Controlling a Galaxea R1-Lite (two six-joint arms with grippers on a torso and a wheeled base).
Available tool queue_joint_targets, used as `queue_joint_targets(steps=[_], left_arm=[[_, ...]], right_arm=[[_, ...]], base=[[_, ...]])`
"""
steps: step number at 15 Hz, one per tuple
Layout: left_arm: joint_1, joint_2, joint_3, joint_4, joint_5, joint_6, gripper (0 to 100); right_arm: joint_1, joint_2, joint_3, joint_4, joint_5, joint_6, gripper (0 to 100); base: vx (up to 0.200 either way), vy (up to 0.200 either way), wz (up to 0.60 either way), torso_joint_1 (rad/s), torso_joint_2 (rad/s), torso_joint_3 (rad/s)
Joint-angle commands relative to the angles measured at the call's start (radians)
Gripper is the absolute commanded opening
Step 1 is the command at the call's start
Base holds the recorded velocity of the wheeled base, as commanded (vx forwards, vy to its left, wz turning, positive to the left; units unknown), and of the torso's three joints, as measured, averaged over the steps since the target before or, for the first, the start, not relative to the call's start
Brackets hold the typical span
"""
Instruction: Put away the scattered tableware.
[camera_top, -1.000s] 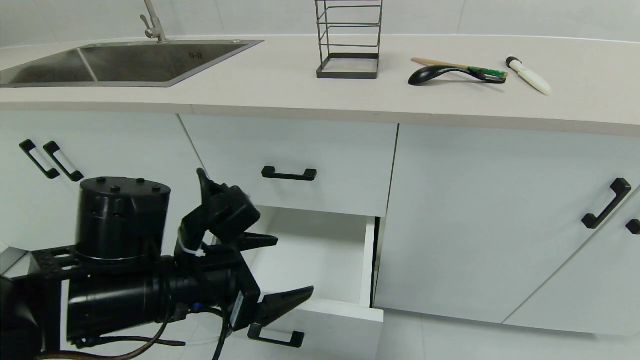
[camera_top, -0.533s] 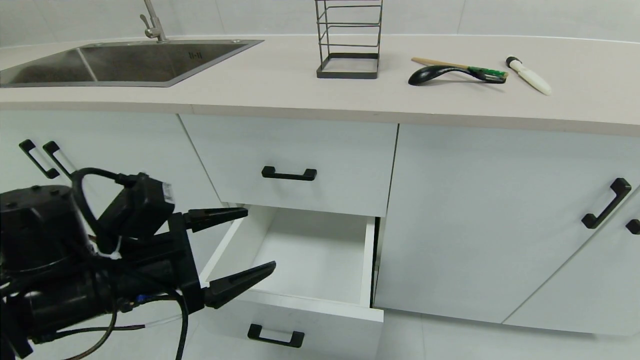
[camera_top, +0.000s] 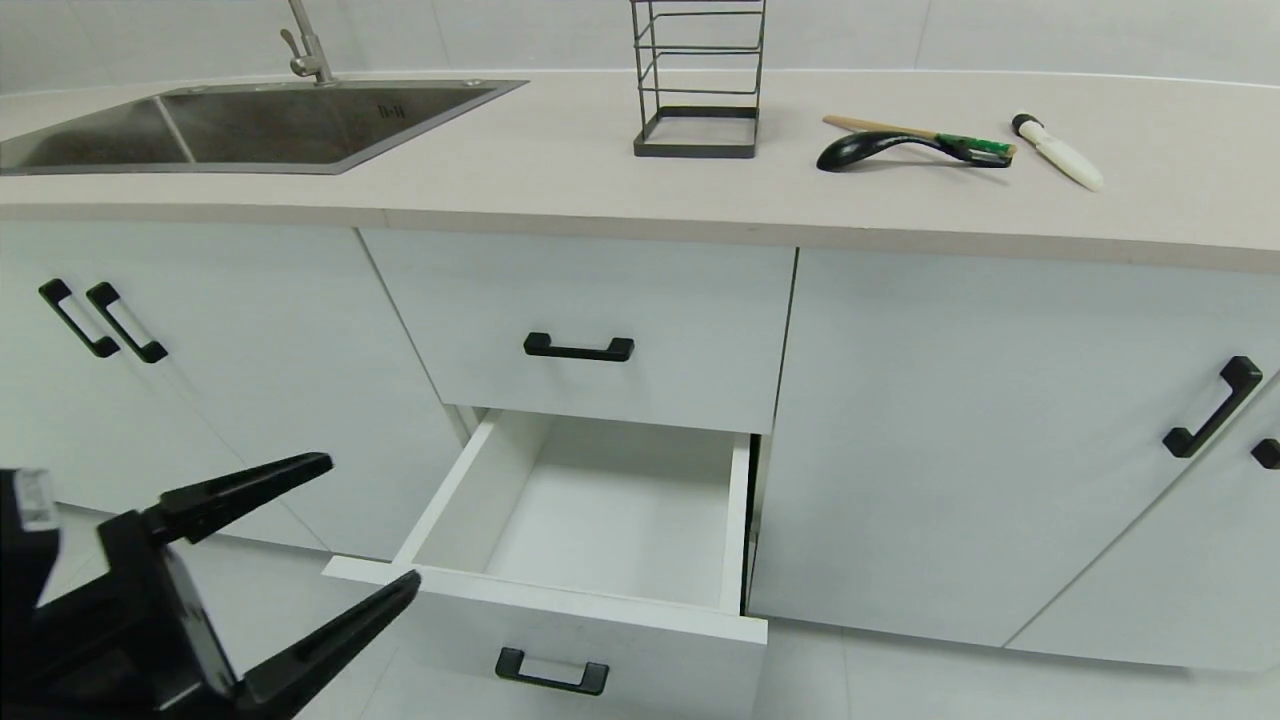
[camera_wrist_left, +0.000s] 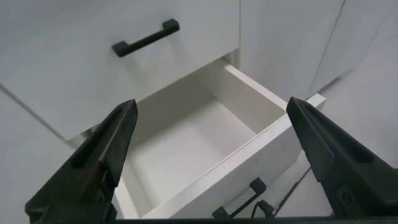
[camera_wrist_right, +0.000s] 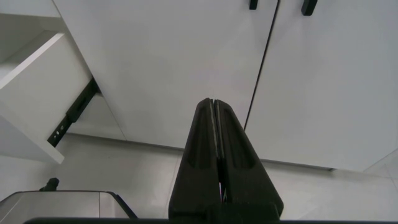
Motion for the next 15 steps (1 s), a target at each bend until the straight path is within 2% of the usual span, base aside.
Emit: queue_joint_targets(steps=[1, 2, 3, 4, 5, 6, 7, 8, 9, 10, 11, 12, 13, 14, 15], left_arm=[[0.023, -0.265, 0.068, 0.074, 0.009, 0.003, 100], [0.023, -0.434, 0.109, 0.173, 0.009, 0.008, 100], [0.023, -0.501, 0.115, 0.222, 0.009, 0.006, 100], [0.023, -0.705, 0.106, 0.414, 0.009, 0.006, 100], [0.023, -0.75, 0.1, 0.468, 0.009, 0.004, 100], [0.023, -0.889, 0.069, 0.663, 0.012, 0.001, 100], [0.023, -0.97, 0.052, 0.776, 0.023, -0.003, 100], [0.023, -0.977, 0.066, 0.79, 0.047, -0.005, 100], [0.023, -0.977, 0.08, 0.761, 0.063, -0.014, 100], [0.024, -0.975, 0.117, 0.721, 0.119, -0.051, 100], [0.026, -0.975, 0.153, 0.75, 0.248, -0.108, 100], [0.026, -0.977, 0.152, 0.804, 0.293, -0.143, 100], [0.026, -0.977, 0.153, 0.851, 0.319, -0.16, 100], [0.026, -0.977, 0.153, 0.897, 0.337, -0.161, 100], [0.026, -0.977, 0.153, 0.891, 0.366, -0.163, 100]], right_arm=[[0.0, 0.001, 0.0, 0.0, -0.001, 0.0, 0], [0.0, 0.001, 0.0, 0.0, -0.001, 0.0, 0], [0.0, 0.001, 0.0, 0.0, -0.001, 0.0, 0], [0.0, 0.001, 0.0, 0.0, -0.001, 0.0, 0], [0.0, 0.001, 0.0, 0.0, -0.001, 0.0, 0], [0.0, 0.001, 0.0, 0.0, -0.001, 0.0, 0], [0.0, 0.001, 0.0, 0.0, 0.001, 0.0, 0], [0.0, 0.001, 0.0, 0.0, 0.001, 0.0, 0], [0.0, 0.001, 0.0, 0.0, 0.001, 0.0, 0], [0.0, 0.001, 0.0, 0.0, 0.001, 0.0, 0], [0.0, 0.001, 0.0, 0.0, 0.001, -0.002, 0], [0.0, 0.001, 0.0, 0.0, 0.001, -0.002, 0], [0.0, 0.001, 0.0, 0.0, 0.001, 0.0, 0], [0.0, 0.001, 0.0, 0.0, 0.001, 0.0, 0], [0.0, 0.001, 0.0, 0.0, 0.001, -0.002, 0]], base=[[0.0, 0.0, 0.0, 0.0, 0.0, 0.0], [0.0, 0.0, 0.0, 0.0, 0.0, 0.0], [0.0, 0.0, 0.0, 0.0, 0.0, 0.0], [0.0, 0.0, 0.0, 0.0, 0.0, 0.0], [0.0, 0.0, 0.0, 0.0, 0.0, 0.0], [0.0, 0.0, 0.0, 0.0, 0.0, 0.0], [0.0, 0.0, 0.0, 0.0, 0.0, 0.0], [0.0, 0.0, 0.0, 0.0, 0.0, 0.0], [0.0, 0.0, 0.0, 0.0, 0.0, 0.0], [0.0, 0.0, 0.0, 0.0, 0.0, 0.0], [0.0, 0.0, 0.0, 0.0, 0.0, 0.0], [0.0, 0.0, 0.0, 0.0, 0.0, 0.0], [0.0, 0.0, 0.0, 0.0, 0.0, 0.0], [0.0, 0.0, 0.0, 0.0, 0.0, 0.0], [0.0, 0.0, 0.0, 0.0, 0.0, 0.0]])
